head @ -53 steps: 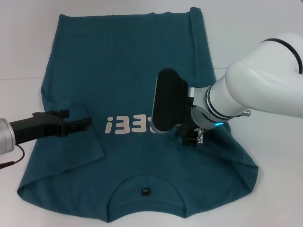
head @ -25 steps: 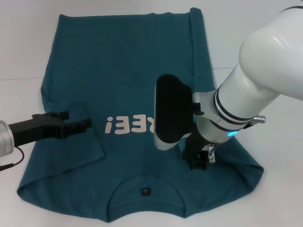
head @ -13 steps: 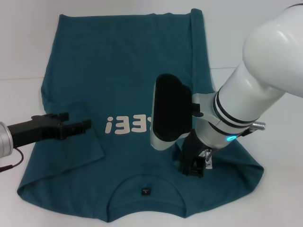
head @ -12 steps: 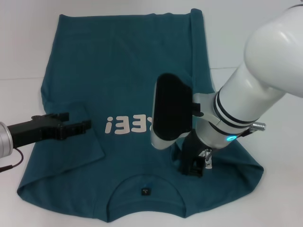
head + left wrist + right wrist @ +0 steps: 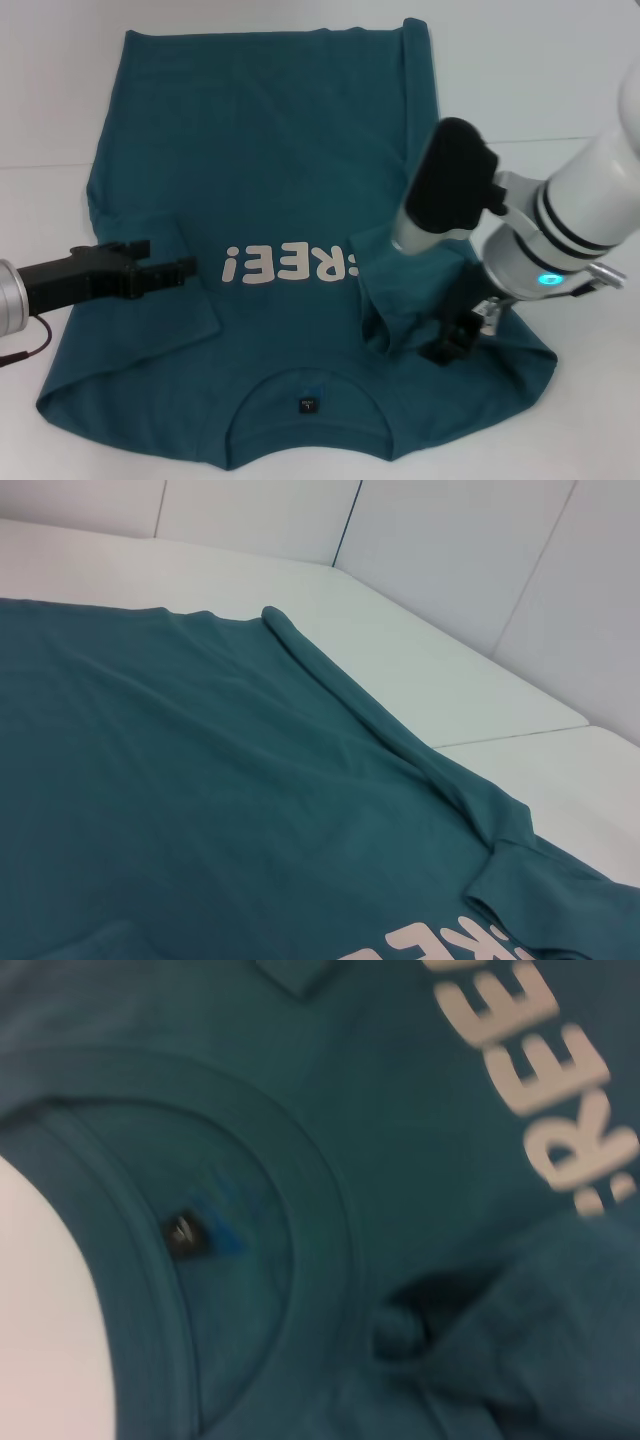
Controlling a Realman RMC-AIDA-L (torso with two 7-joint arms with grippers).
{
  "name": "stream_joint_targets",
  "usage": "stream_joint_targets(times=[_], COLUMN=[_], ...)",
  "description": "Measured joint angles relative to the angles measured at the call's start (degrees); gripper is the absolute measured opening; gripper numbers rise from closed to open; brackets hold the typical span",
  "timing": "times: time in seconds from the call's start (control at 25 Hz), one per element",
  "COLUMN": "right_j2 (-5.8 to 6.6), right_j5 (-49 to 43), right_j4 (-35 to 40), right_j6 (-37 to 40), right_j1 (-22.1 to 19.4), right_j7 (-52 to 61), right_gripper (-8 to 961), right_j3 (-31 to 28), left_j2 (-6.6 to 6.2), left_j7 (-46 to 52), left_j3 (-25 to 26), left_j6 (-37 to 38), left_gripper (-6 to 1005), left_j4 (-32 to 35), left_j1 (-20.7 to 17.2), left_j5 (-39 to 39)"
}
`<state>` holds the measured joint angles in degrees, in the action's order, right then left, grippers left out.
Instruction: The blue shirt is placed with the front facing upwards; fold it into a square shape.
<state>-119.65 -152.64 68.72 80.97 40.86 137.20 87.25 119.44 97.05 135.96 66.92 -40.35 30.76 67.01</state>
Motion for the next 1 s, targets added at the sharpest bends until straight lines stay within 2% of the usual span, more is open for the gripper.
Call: stream_joint_targets(times=[0.08, 0.52, 0.72, 1.0], right_j2=[0.0, -0.19, -0.26, -0.19], right_j5=[-0.85, -3.02, -3.35, -3.37], right_j4=[-1.83, -6.28, -8.35, -7.76], right_j6=[-0.02, -5.47, -6.93, -6.88], right_j1=[-0.08, -0.21, 0.28, 0.14], right_j7=[-0.18, 0.77, 0.99, 0.55], right_gripper=[527, 509, 414, 394], right_j3=[-1.61, -1.75, -1.51, -1.41], left_j2=[0.0, 0.18, 0.18, 0.18], left_j7=[0.0, 0.0, 0.02, 0.05], left_j3=[0.0, -0.3, -0.35, -0.44], left_j6=[0.18, 0.7, 0.7, 0.69], left_gripper=[888, 887, 887, 887], left_j4=[0.0, 0.01, 0.01, 0.01], left_j1=[0.0, 0.0, 0.0, 0.0], left_j5=[-0.03, -0.32, -0.32, -0.32])
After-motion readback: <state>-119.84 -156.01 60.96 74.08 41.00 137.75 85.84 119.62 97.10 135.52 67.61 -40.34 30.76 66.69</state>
